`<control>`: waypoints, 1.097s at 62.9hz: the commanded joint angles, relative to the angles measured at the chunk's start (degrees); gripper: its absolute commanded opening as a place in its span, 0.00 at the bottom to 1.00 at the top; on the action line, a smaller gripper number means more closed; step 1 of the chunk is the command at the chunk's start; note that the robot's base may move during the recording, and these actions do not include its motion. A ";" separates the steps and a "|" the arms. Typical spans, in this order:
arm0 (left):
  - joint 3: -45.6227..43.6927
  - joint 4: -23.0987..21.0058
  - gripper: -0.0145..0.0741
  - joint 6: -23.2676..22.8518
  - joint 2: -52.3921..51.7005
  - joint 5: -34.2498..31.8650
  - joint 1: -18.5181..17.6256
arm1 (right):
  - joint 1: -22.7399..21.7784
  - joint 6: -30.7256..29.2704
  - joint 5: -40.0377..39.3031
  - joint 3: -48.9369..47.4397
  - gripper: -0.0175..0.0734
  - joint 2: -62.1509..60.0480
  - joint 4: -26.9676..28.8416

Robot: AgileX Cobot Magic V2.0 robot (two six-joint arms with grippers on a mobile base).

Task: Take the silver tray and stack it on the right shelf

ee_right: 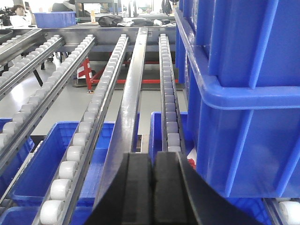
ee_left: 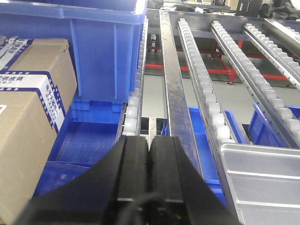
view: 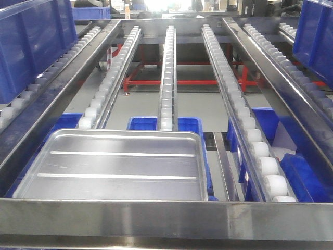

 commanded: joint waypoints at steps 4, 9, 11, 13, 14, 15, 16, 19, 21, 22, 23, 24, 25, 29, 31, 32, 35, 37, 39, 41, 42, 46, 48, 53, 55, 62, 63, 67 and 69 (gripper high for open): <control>1.06 -0.53 0.06 0.04 -0.89 -5.24 -0.01 | -0.31 -0.18 -4.74 -1.09 0.25 -1.17 -0.07; 1.06 -0.53 0.06 0.04 -0.89 -5.24 -0.01 | -0.31 -0.18 -4.74 -1.09 0.25 -1.17 -0.07; 1.06 -0.53 0.06 0.04 -0.89 -5.24 -0.01 | -0.31 -0.18 -4.74 -1.09 0.25 -1.17 -0.07; 1.06 -0.53 0.06 0.04 -0.89 -5.24 -0.01 | -0.31 -0.18 -4.74 -1.09 0.25 -1.17 -0.07; 1.06 -0.53 0.06 0.04 -0.89 -5.24 -0.01 | -0.31 -0.18 -4.74 -1.09 0.25 -1.17 -0.07; 1.06 -0.53 0.06 0.04 -0.89 -5.24 -0.01 | -0.31 -0.18 -4.74 -1.09 0.25 -1.17 -0.07; 1.06 -0.53 0.06 0.04 -0.89 -5.24 -0.01 | -0.31 -0.18 -4.74 -1.09 0.25 -1.17 -0.07; 1.06 -0.53 0.06 0.04 -0.89 -5.24 -0.01 | -0.31 -0.18 -4.74 -1.09 0.25 -1.17 -0.07; 1.06 -0.53 0.06 0.04 -0.89 -5.24 -0.01 | -0.31 -0.18 -4.74 -1.09 0.25 -1.17 -0.07; 1.06 -0.53 0.06 0.04 -0.89 -5.24 -0.01 | -0.31 -0.18 -4.74 -1.09 0.25 -1.17 -0.07; 1.06 -0.53 0.06 0.04 -0.89 -5.24 -0.01 | -0.31 -0.18 -4.74 -1.09 0.25 -1.17 -0.07; 1.06 -0.53 0.06 0.04 -0.89 -5.24 -0.01 | -0.31 -0.18 -4.74 -1.09 0.25 -1.17 -0.07; 1.06 -0.53 0.06 0.04 -0.89 -5.24 -0.01 | -0.31 -0.18 -4.74 -1.09 0.25 -1.17 -0.07; 1.06 -0.53 0.06 0.04 -0.89 -5.24 -0.01 | -0.31 -0.18 -4.74 -1.09 0.25 -1.17 -0.07; 1.06 -0.53 0.06 0.04 -0.89 -5.24 -0.01 | -0.31 -0.18 -4.74 -1.09 0.25 -1.17 -0.07; 1.06 -0.53 0.06 0.04 -0.89 -5.24 -0.01 | -0.31 -0.18 -4.74 -1.09 0.25 -1.17 -0.07; 1.06 -0.53 0.06 0.04 -0.89 -5.24 -0.01 | -0.31 -0.18 -4.74 -1.09 0.25 -1.17 -0.07; 1.06 -0.53 0.06 0.04 -0.89 -5.90 -0.01 | -0.31 -0.18 -4.74 -1.09 0.25 -1.17 -0.07; 1.06 -0.53 0.06 0.04 -0.89 -6.76 -0.01 | -0.31 -0.18 -4.74 -1.09 0.25 -1.17 -0.07; 1.06 -0.53 0.06 0.04 -0.89 -7.76 -0.01 | -0.31 -0.18 -4.81 -1.08 0.25 -1.17 -0.07; 1.06 -0.53 0.06 0.04 -0.89 -8.37 -0.01 | -0.31 -0.18 -4.81 -1.08 0.25 -1.17 -0.07; 1.06 -0.53 0.06 0.04 -0.89 -10.30 -0.01 | -0.31 -0.18 -5.07 -1.08 0.25 -1.17 -0.07; 1.06 -0.53 0.06 0.04 -0.89 -10.87 -0.01 | -0.31 -0.18 -5.19 -1.08 0.25 -1.17 -0.07; 1.06 -0.53 0.06 0.04 -0.89 -11.46 0.07 | -0.33 -0.18 -5.75 -1.08 0.25 -1.17 -0.07; 1.06 -0.65 0.06 0.04 -0.76 -11.87 0.07 | -0.38 -0.18 -6.70 -1.08 0.25 -1.17 -0.07; 0.10 -3.10 0.06 0.04 -0.67 -16.67 0.07 | -0.38 -0.18 -11.25 -1.83 0.25 -1.17 -0.01; -0.33 -3.27 0.06 0.04 -0.67 -16.66 0.07 | -0.38 -0.18 -11.57 -2.43 0.25 -1.17 -0.01; -3.49 -3.24 0.06 0.04 -0.42 -14.52 0.07 | -0.32 -0.18 -11.22 -4.88 0.25 -1.17 -0.01; -5.69 -3.00 0.06 0.04 -0.06 -12.70 0.07 | -0.32 -0.18 -10.43 -6.69 0.25 -1.03 -0.01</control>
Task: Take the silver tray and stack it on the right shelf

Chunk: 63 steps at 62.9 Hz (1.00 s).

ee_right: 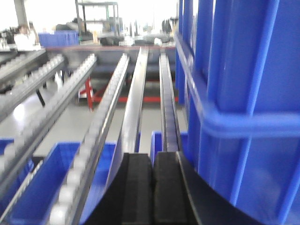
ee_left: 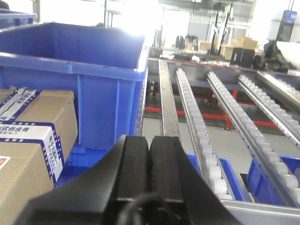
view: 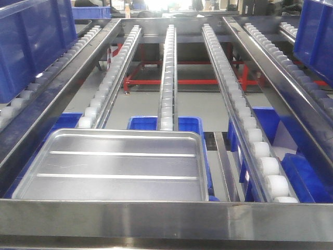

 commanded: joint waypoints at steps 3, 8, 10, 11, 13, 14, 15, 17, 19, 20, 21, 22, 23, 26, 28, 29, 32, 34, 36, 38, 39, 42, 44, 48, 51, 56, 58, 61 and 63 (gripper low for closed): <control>-8.70 -0.18 0.06 0.04 1.05 -0.39 0.05 | -0.32 -0.18 -4.10 -8.07 0.25 -0.30 -0.01; -15.76 0.21 0.06 0.04 4.29 5.35 -0.05 | -0.14 -0.18 0.14 -14.33 0.25 2.04 -0.01; -18.86 0.21 0.06 0.04 6.13 7.84 -0.05 | -0.01 -0.18 1.47 -16.27 0.25 3.44 -0.01; -20.09 0.21 0.06 0.04 6.93 8.85 -0.05 | 0.11 -0.18 2.24 -17.21 0.25 4.08 -0.01; -23.07 0.21 0.06 0.04 9.15 11.45 -0.05 | 0.43 -0.18 4.04 -19.45 0.25 5.77 -0.01; -24.25 0.21 0.06 0.04 10.09 12.64 -0.05 | 0.58 -0.18 4.71 -20.33 0.25 6.49 -0.01; -25.96 0.21 0.06 0.04 11.56 14.38 -0.05 | 0.77 -0.18 5.75 -21.55 0.25 7.60 -0.01; -28.67 0.21 0.06 0.04 14.12 16.72 -0.05 | 1.23 -0.18 7.26 -23.36 0.25 9.55 -0.01; -31.12 0.11 0.06 0.04 16.79 19.22 -0.05 | 1.72 -0.18 8.65 -24.90 0.25 11.21 -0.01; -32.05 -0.10 0.06 0.04 17.86 20.04 -0.05 | 1.92 -0.18 9.23 -25.46 0.25 12.06 -0.01; -33.36 -0.17 0.06 0.04 19.51 21.22 -0.05 | 2.20 -0.18 9.82 -26.24 0.25 13.33 -0.01; -34.17 -0.66 0.06 0.04 20.63 21.96 -0.05 | 2.41 -0.18 10.71 -26.74 0.25 14.19 -0.01; -35.30 -0.98 0.06 0.04 22.25 22.97 -0.05 | 2.71 -0.18 11.35 -27.20 0.26 15.49 -0.01; -37.59 -2.14 0.06 0.04 26.05 25.06 -0.05 | 3.48 -0.18 13.63 -28.78 0.28 18.46 -0.01; -38.62 -2.91 0.06 0.04 28.22 25.87 -0.05 | 4.01 -0.18 14.42 -29.43 0.31 20.09 0.05; -39.29 -3.68 0.06 0.04 29.84 26.40 -0.05 | 4.44 -0.18 15.38 -29.92 0.34 21.31 0.18; -40.75 -5.73 0.06 0.04 33.51 28.21 -0.05 | 5.53 -0.18 16.65 -30.90 0.40 23.97 0.57; -41.78 -7.02 0.06 0.33 36.13 30.19 -0.05 | 6.41 -0.18 17.58 -31.61 0.46 25.72 0.87; -42.56 -7.98 0.07 1.24 38.13 32.24 -0.05 | 7.16 -0.18 18.41 -32.16 0.50 27.35 1.18; -43.40 -9.09 0.09 2.67 40.62 34.27 -0.33 | 8.14 -0.18 19.13 -32.84 0.55 28.86 1.67; -43.90 -9.82 0.12 3.75 41.97 35.46 -0.45 | 8.76 -0.18 19.28 -33.25 0.57 29.71 2.05; -44.81 -11.13 0.19 6.19 44.96 37.43 -1.12 | 10.37 -0.18 20.32 -34.29 0.62 31.55 2.85; -45.18 -11.77 0.27 7.51 46.83 38.21 -1.65 | 11.69 -0.18 21.12 -35.17 0.64 32.75 3.14; -46.12 -13.29 0.45 8.21 49.88 39.79 -2.71 | 15.01 -0.18 22.62 -37.35 0.67 35.17 3.82; -46.72 -13.81 0.55 8.21 51.55 40.60 -3.60 | 17.81 -0.18 23.08 -38.92 0.68 37.26 4.61; -48.22 -13.95 0.62 8.58 54.09 41.76 -5.41 | 23.07 -0.18 23.14 -41.47 0.68 41.25 5.76; -48.80 -13.95 0.62 8.82 54.81 41.74 -6.44 | 24.84 -0.18 23.14 -42.22 0.68 42.68 5.81; -49.43 -13.95 0.61 9.53 55.70 41.78 -8.64 | 28.38 -0.18 23.14 -43.68 0.68 45.65 5.81; -49.92 -13.95 0.60 10.33 56.26 41.78 -10.60 | 30.05 -0.18 22.81 -44.25 0.68 47.76 5.81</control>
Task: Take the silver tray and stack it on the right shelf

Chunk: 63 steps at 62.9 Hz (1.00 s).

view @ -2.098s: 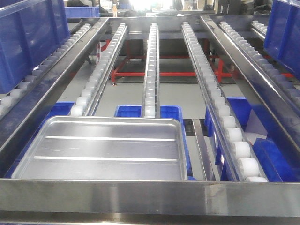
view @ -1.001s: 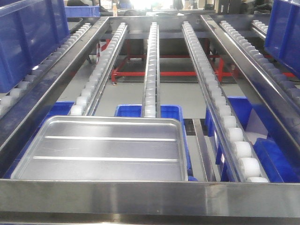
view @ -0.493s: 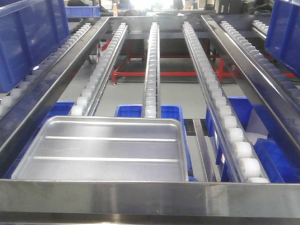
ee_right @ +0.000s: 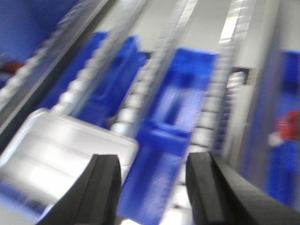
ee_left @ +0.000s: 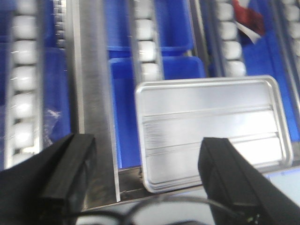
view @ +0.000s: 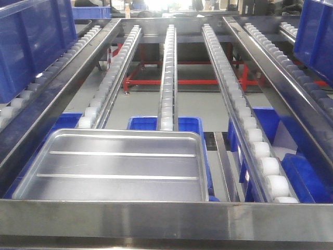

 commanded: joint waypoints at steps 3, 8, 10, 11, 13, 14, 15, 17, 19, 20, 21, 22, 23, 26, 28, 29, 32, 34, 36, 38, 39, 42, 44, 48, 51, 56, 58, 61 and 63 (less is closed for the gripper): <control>-3.58 -1.65 0.59 1.39 1.35 -2.89 -5.95 | 6.61 -0.18 -5.33 -4.81 0.67 6.94 0.72; -3.70 -1.65 0.57 1.39 3.16 -3.76 -11.30 | 9.48 -0.18 -8.33 -5.94 0.67 12.33 0.72; -3.70 -1.83 0.57 1.39 3.97 -3.77 -12.82 | 10.14 -0.18 -9.39 -5.94 0.67 14.21 0.72; -3.70 -1.83 0.56 1.39 4.30 -3.66 -13.34 | 10.28 -0.18 -9.58 -5.94 0.67 14.93 0.72; -3.70 -1.83 0.56 1.39 5.08 -3.14 -14.39 | 10.36 -0.18 -10.10 -5.94 0.67 16.82 0.72; -3.70 -1.83 0.56 1.39 5.53 -2.78 -14.83 | 10.49 -0.18 -10.33 -6.18 0.67 17.88 1.01; -3.70 -1.83 0.56 1.39 5.99 -2.49 -15.05 | 10.56 -0.18 -10.22 -6.45 0.67 18.88 1.38; -3.70 -1.97 0.56 1.39 6.68 -1.95 -15.04 | 10.64 -0.18 -9.61 -7.09 0.67 20.42 2.50; -3.83 -1.97 0.56 1.39 7.38 -1.41 -14.94 | 10.71 -0.18 -8.06 -7.98 0.67 21.81 3.98; -3.93 -1.86 0.56 1.39 7.68 -1.27 -14.93 | 10.71 -0.18 -7.73 -8.37 0.67 22.36 4.72; -3.96 -1.77 0.56 1.39 8.10 -1.12 -14.93 | 10.71 -0.18 -6.75 -9.08 0.67 23.15 5.79; -4.11 -1.41 0.56 1.39 8.37 -1.15 -14.93 | 10.71 -0.18 -6.05 -9.55 0.67 23.65 6.45; -4.18 -1.25 0.56 1.27 8.80 -1.15 -14.93 | 10.71 -0.18 -4.93 -10.34 0.67 24.43 7.20; -4.51 -0.80 0.56 1.27 9.71 -1.15 -14.93 | 10.71 -0.18 -1.97 -11.96 0.67 26.37 8.18; -5.01 -0.33 0.56 1.15 10.37 -1.25 -14.93 | 10.71 -0.07 0.12 -13.42 0.67 27.82 8.38; -5.18 -0.11 0.56 1.04 10.71 -1.25 -14.93 | 10.71 0.29 1.40 -14.33 0.67 28.39 8.40; -5.84 0.31 0.56 0.90 11.82 -1.25 -14.93 | 10.71 1.58 3.95 -16.39 0.67 30.52 8.40; -6.22 0.72 0.56 0.77 12.43 -1.25 -14.93 | 10.71 2.75 5.64 -17.71 0.67 32.09 8.33; -6.53 1.62 0.56 0.37 13.25 -1.02 -14.93 | 10.71 3.46 6.80 -18.64 0.67 33.64 7.89; -7.07 3.49 0.56 -1.37 14.00 -0.65 -14.93 | 10.71 4.80 7.78 -19.71 0.67 35.14 7.06; -7.35 4.48 0.56 -2.40 14.31 -0.50 -14.93 | 10.71 5.09 8.16 -20.13 0.67 35.76 6.43; -8.05 8.55 0.56 -6.54 15.47 0.51 -14.93 | 10.71 8.61 9.52 -21.52 0.67 37.81 4.48; -8.44 11.63 0.56 -9.10 16.07 1.30 -14.93 | 10.71 12.06 10.09 -22.21 0.67 39.16 2.52; -9.35 16.20 0.56 -15.32 17.65 3.06 -14.93 | 10.71 19.59 10.78 -23.20 0.67 41.36 -1.83; -10.23 18.01 0.56 -18.26 19.06 4.05 -14.93 | 10.84 23.63 11.05 -23.61 0.67 42.78 -4.48; -11.42 19.15 0.56 -21.42 21.48 4.88 -14.93 | 11.09 29.44 11.43 -24.19 0.67 44.76 -8.80; -11.59 19.17 0.56 -22.29 22.49 4.88 -14.93 | 11.09 31.19 11.49 -24.26 0.67 45.44 -9.63; -11.82 19.40 0.56 -23.88 23.73 4.77 -14.93 | 11.09 32.49 11.49 -24.30 0.67 46.39 -9.85; -11.95 19.41 0.56 -24.80 24.55 4.77 -14.93 | 11.09 32.86 11.44 -24.30 0.67 46.86 -9.85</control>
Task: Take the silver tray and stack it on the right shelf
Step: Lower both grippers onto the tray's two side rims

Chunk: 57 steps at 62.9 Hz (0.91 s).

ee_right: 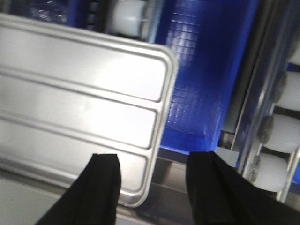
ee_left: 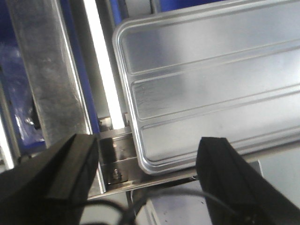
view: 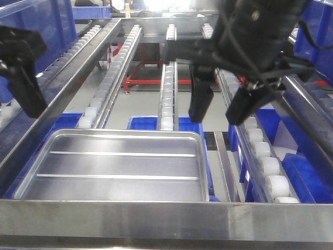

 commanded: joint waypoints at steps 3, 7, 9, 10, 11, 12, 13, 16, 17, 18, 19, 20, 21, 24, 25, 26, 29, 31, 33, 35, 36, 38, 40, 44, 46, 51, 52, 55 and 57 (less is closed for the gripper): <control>-2.36 0.91 0.56 -4.67 1.74 -1.44 -0.24 | 0.18 3.39 -1.90 -2.37 0.67 -0.09 -2.10; -2.36 1.49 0.56 -5.20 3.44 -1.53 -0.24 | 0.23 3.39 -1.90 -3.02 0.67 1.17 -2.10; -2.36 1.57 0.56 -5.20 4.15 -1.53 -0.24 | 0.30 3.39 -1.90 -3.30 0.67 1.69 -2.10; -2.36 1.57 0.56 -5.20 4.68 -1.58 -0.24 | 0.30 3.39 -2.03 -3.52 0.67 1.91 -2.10; -2.36 1.63 0.56 -5.20 5.00 -1.58 -0.24 | 0.30 3.39 -2.03 -3.67 0.67 2.16 -2.10; -2.36 1.73 0.56 -5.20 5.27 -1.58 -0.24 | 0.37 3.39 -2.03 -3.84 0.67 2.47 -2.10; -2.36 1.73 0.56 -5.20 5.56 -1.68 -0.24 | 0.43 3.39 -2.03 -4.00 0.67 2.76 -2.10; -2.36 1.73 0.56 -5.20 6.34 -1.97 -0.24 | 0.49 3.39 -2.25 -4.25 0.67 3.60 -2.10; -2.36 1.73 0.56 -5.20 6.76 -2.10 -0.24 | 0.51 3.39 -2.43 -4.24 0.67 3.92 -2.10; -2.36 1.73 0.56 -5.20 6.96 -2.41 -0.24 | 0.57 3.39 -2.62 -4.24 0.67 4.07 -2.10; -2.36 1.73 0.56 -5.21 7.17 -2.68 -0.24 | 0.57 3.39 -2.78 -4.24 0.67 4.28 -2.10; -2.36 1.61 0.56 -5.34 7.40 -3.16 -0.24 | 0.57 3.39 -2.76 -4.24 0.67 4.53 -2.10; -2.36 1.47 0.56 -5.32 7.58 -3.50 -0.24 | 0.57 3.39 -2.84 -4.24 0.67 4.71 -2.10; -2.36 1.28 0.56 -5.32 8.07 -4.66 -0.24 | 0.57 3.39 -3.06 -4.24 0.67 5.36 -2.10; -2.36 1.28 0.56 -5.32 8.25 -4.96 -0.24 | 0.57 3.39 -3.06 -4.24 0.67 5.57 -2.10; -2.36 1.28 0.56 -5.32 8.38 -5.09 -0.24 | 0.57 3.39 -3.13 -4.24 0.67 5.77 -2.10; -2.36 1.14 0.56 -5.32 8.82 -6.05 -0.24 | 0.57 3.39 -3.19 -4.24 0.67 6.29 -2.10; -2.36 1.14 0.56 -5.32 9.10 -6.07 -0.24 | 0.57 3.39 -3.24 -4.24 0.67 6.81 -2.10; -2.36 1.14 0.56 -5.32 9.21 -6.37 -0.24 | 0.57 3.39 -3.51 -4.24 0.67 7.30 -2.10; -2.36 1.14 0.56 -5.32 9.65 -6.35 -0.24 | 0.57 3.39 -3.75 -4.24 0.67 7.59 -2.10; -2.36 1.14 0.56 -5.42 9.75 -6.35 -0.24 | 0.57 3.39 -3.82 -4.24 0.67 7.83 -2.10; -2.36 1.14 0.56 -5.41 9.89 -6.54 -0.24 | 0.57 3.39 -4.07 -4.24 0.67 8.11 -2.10; -2.36 1.14 0.56 -5.58 10.19 -6.66 -0.24 | 0.60 3.39 -4.47 -4.24 0.67 8.50 -2.10; -2.36 1.14 0.56 -6.97 10.75 -7.43 -0.24 | 0.64 3.39 -5.01 -4.24 0.67 8.87 -2.10; -2.36 1.14 0.56 -7.55 11.04 -7.76 -0.24 | 0.64 3.39 -5.48 -4.24 0.67 9.03 -2.10; -2.36 1.14 0.56 -7.90 11.81 -8.55 -0.24 | 0.64 3.39 -6.32 -4.24 0.67 9.17 -2.10; -2.36 1.14 0.56 -7.90 11.93 -8.67 -0.24 | 0.64 3.39 -6.46 -4.24 0.67 9.29 -2.10; -2.36 1.14 0.56 -7.90 12.58 -8.82 -0.24 | 0.64 3.39 -6.61 -4.24 0.67 9.46 -2.10; -2.36 1.14 0.56 -7.90 12.87 -8.91 -0.24 | 0.64 3.39 -6.60 -4.24 0.67 9.59 -2.10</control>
